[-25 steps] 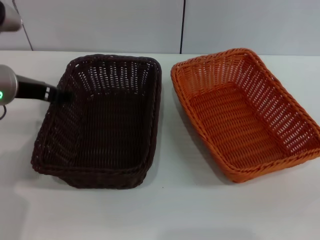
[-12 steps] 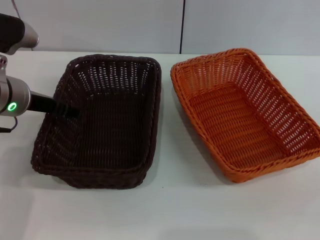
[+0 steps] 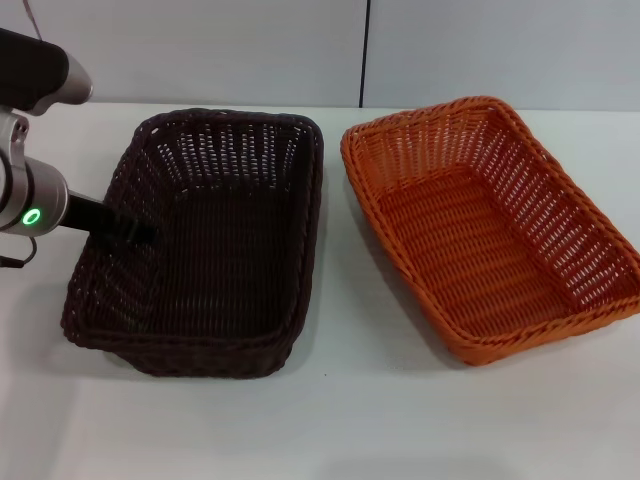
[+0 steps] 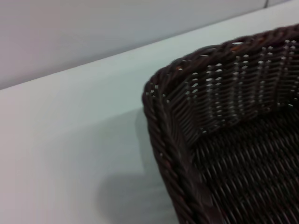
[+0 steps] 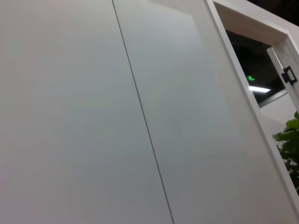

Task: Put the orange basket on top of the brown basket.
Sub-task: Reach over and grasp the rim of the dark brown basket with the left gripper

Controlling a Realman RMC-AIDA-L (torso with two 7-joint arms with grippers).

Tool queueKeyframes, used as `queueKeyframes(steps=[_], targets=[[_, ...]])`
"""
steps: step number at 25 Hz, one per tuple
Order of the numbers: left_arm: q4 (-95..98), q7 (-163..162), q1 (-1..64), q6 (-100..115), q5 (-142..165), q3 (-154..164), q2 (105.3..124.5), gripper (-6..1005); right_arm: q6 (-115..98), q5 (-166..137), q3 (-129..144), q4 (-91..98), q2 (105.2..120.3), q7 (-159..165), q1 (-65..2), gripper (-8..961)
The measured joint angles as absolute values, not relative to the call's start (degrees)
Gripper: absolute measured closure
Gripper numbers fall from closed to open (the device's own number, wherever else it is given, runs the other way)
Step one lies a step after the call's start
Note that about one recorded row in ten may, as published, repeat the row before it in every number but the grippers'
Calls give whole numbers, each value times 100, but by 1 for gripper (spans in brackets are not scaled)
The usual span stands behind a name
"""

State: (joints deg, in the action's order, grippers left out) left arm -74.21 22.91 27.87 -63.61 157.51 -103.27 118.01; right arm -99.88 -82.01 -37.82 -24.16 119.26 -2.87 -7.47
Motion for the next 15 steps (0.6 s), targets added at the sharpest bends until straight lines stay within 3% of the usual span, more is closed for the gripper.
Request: queueKeyframes(steps=[6, 15], targets=[[-7446, 2427, 2848, -6474, 15771, -10296, 11782, 227, -10018, -8201, -3770, -2421, 11926, -290, -747, 168], [-7461, 3323, 2930, -6623, 15721, -10310, 11782, 613, -10036, -8201, -3770, -2424, 11926, -286, -771, 168]])
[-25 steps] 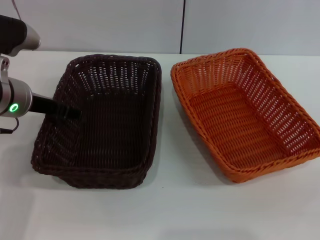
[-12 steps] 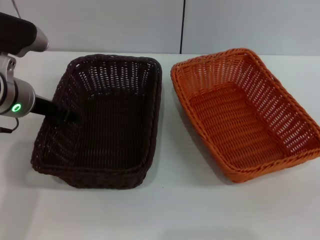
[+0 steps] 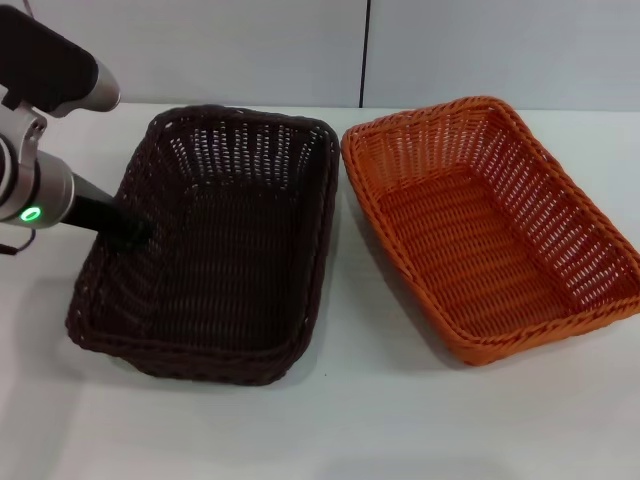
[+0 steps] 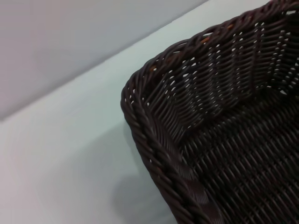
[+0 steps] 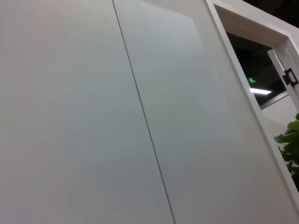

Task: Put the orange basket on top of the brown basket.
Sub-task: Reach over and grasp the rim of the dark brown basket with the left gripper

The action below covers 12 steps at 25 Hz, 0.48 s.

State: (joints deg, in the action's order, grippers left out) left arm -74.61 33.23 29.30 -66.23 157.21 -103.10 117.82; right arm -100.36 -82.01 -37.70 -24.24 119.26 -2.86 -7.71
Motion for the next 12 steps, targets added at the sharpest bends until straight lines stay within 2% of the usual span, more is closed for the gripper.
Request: queueKeyframes(steps=[1, 12], targets=[[-7556, 3829, 2937, -6701, 15693, -10435, 11778, 649, -10037, -8201, -3770, -2423, 11925, -284, -779, 168], [-7717, 5673, 3132, -7079, 15695, -11026, 11761, 679, -10060, -8200, -3770, -2417, 11918, -264, -775, 168]])
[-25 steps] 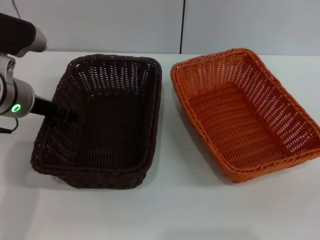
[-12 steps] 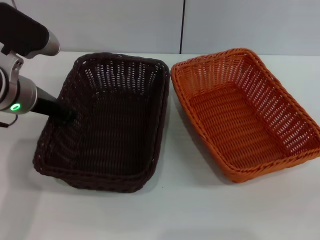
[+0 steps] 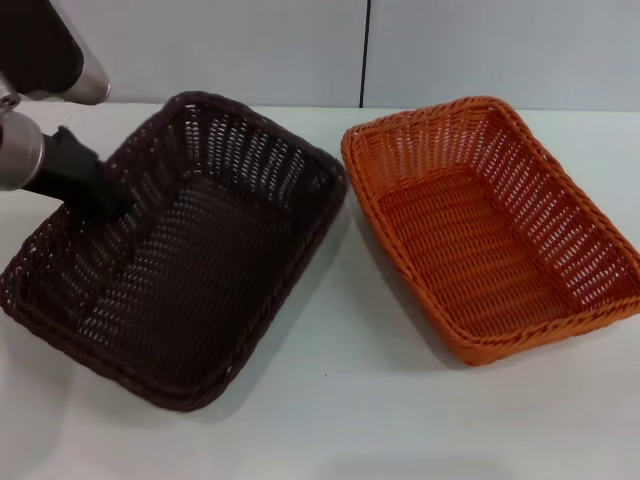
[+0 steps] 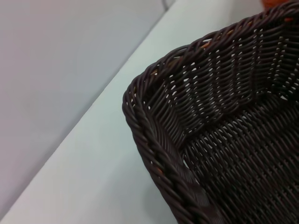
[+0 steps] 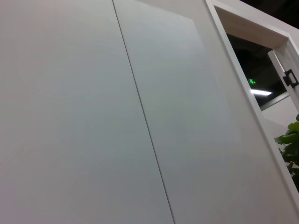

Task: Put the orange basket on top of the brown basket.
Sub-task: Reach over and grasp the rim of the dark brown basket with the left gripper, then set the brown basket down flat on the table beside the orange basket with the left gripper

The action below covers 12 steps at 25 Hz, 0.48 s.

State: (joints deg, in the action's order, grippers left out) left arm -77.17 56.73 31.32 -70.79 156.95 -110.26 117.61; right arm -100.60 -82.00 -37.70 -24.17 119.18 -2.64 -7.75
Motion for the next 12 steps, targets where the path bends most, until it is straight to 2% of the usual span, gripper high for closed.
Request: queueKeyframes(steps=[2, 12], targets=[[-7673, 6685, 3421, -7559, 15583, -11450, 11770, 681, -10081, -8199, -3759, -2417, 11918, -260, -761, 168], [-7635, 7614, 3789, -7834, 15364, -11399, 11781, 693, -10116, -8199, -3628, -2417, 11932, -255, -749, 168]])
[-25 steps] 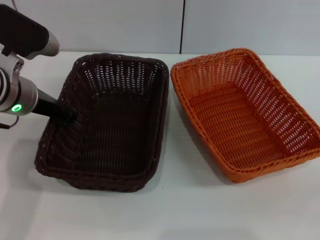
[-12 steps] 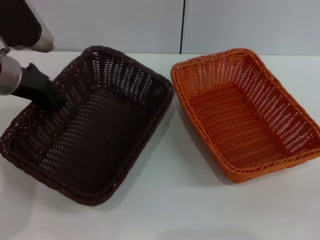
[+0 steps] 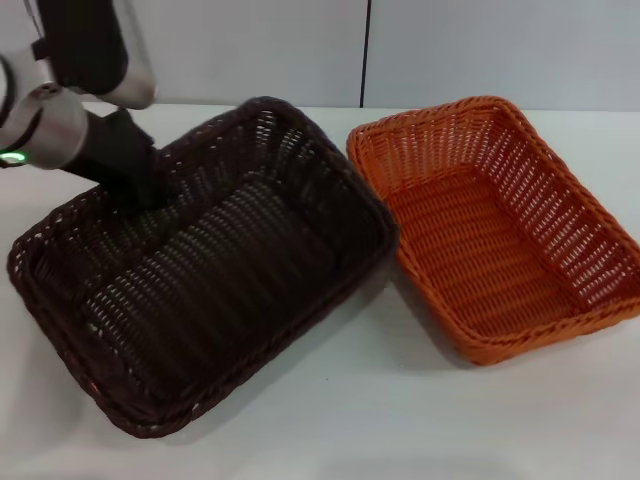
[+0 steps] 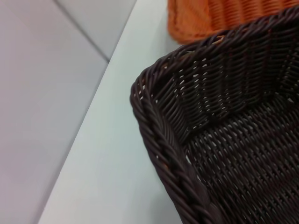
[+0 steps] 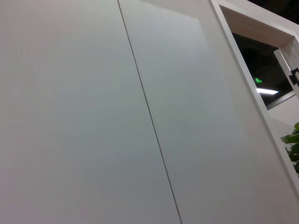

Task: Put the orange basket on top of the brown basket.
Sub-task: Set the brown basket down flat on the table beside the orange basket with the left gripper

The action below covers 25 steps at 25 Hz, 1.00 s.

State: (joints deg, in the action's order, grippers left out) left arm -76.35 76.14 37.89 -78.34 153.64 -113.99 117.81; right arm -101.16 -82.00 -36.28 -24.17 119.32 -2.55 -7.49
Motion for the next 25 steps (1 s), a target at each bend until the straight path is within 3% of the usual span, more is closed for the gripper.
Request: queueKeyframes(steps=[25], targets=[[-6144, 7962, 4551, -6230, 14064, -10178, 11827, 702, -10072, -8201, -3542, -2372, 11921, -254, -760, 169]])
